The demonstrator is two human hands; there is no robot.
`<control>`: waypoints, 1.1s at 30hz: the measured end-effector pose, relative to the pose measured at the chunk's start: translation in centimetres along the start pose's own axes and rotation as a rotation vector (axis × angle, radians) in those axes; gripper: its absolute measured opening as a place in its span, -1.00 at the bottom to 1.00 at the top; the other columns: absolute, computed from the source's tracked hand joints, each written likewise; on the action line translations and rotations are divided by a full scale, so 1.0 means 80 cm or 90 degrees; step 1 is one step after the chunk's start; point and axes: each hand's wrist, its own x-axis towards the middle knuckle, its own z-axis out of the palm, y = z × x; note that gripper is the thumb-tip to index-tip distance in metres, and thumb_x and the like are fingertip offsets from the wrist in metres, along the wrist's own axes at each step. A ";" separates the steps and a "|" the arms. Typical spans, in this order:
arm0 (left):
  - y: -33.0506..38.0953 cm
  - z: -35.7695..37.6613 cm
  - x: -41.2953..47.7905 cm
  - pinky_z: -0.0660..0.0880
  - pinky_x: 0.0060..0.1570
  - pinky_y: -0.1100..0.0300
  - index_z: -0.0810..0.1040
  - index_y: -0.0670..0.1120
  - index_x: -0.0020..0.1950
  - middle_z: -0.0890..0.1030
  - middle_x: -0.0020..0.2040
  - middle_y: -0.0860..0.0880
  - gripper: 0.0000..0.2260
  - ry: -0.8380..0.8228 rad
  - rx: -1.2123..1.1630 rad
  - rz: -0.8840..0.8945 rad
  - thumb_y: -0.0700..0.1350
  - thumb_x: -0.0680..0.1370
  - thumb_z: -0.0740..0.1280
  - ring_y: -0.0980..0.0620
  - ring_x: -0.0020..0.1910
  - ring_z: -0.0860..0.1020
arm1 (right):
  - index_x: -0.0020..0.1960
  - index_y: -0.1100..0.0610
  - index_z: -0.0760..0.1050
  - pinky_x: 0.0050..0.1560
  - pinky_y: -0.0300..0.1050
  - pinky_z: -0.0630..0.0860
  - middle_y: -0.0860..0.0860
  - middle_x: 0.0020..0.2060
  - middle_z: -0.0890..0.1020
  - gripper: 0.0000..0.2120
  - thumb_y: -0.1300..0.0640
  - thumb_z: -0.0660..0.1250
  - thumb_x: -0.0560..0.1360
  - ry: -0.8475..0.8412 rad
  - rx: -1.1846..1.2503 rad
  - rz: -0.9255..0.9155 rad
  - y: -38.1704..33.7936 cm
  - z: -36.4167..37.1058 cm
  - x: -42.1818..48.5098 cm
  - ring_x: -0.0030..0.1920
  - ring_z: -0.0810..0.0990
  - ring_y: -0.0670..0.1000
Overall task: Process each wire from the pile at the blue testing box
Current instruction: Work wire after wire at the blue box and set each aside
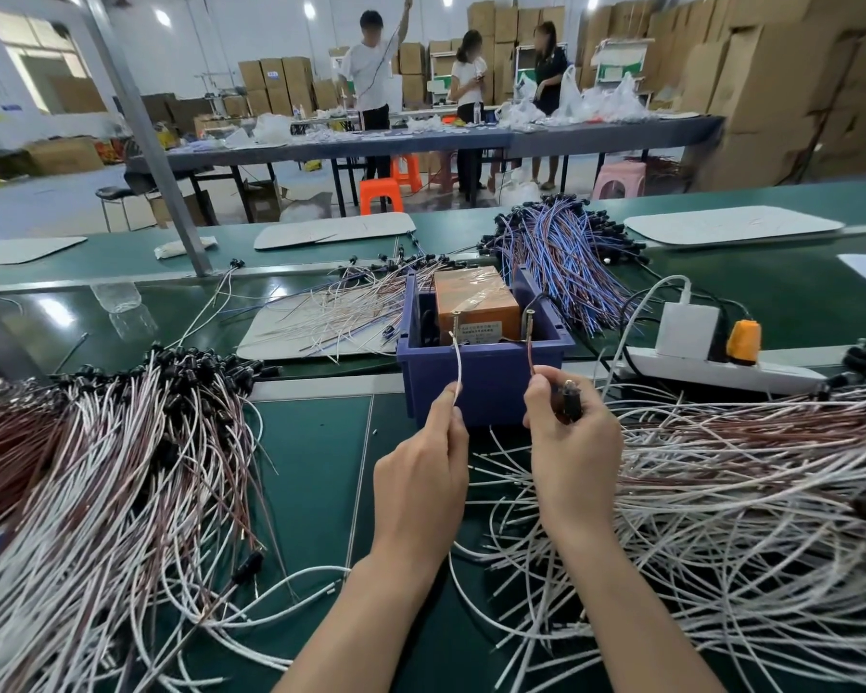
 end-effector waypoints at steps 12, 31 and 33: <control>0.001 0.000 0.000 0.34 -0.42 0.18 0.54 -0.07 0.38 0.61 -0.41 0.00 -0.72 -0.014 -0.005 -0.001 -0.12 0.68 0.22 -0.04 -0.47 0.55 | -0.03 -0.11 0.57 -0.35 -0.36 0.44 -0.07 -0.33 0.63 -0.92 0.01 0.32 0.62 -0.005 -0.011 -0.014 0.001 0.000 0.000 -0.36 0.56 -0.15; 0.002 -0.002 0.000 0.43 -0.33 0.07 0.48 -0.04 0.44 0.68 -0.29 -0.05 -0.68 -0.056 -0.012 -0.018 -0.07 0.71 0.14 -0.11 -0.34 0.62 | 0.02 -0.03 0.59 -0.39 -0.37 0.41 -0.07 -0.35 0.62 -0.92 0.03 0.31 0.63 -0.011 -0.013 -0.017 -0.001 -0.001 -0.002 -0.39 0.53 -0.16; 0.001 -0.002 0.001 0.45 -0.30 0.04 0.46 -0.03 0.45 0.68 -0.27 -0.06 -0.67 -0.067 -0.018 -0.028 -0.05 0.71 0.12 -0.12 -0.31 0.63 | 0.03 -0.01 0.60 -0.40 -0.37 0.41 -0.06 -0.35 0.62 -0.90 0.03 0.31 0.63 -0.011 -0.015 -0.015 -0.001 -0.001 -0.002 -0.40 0.52 -0.16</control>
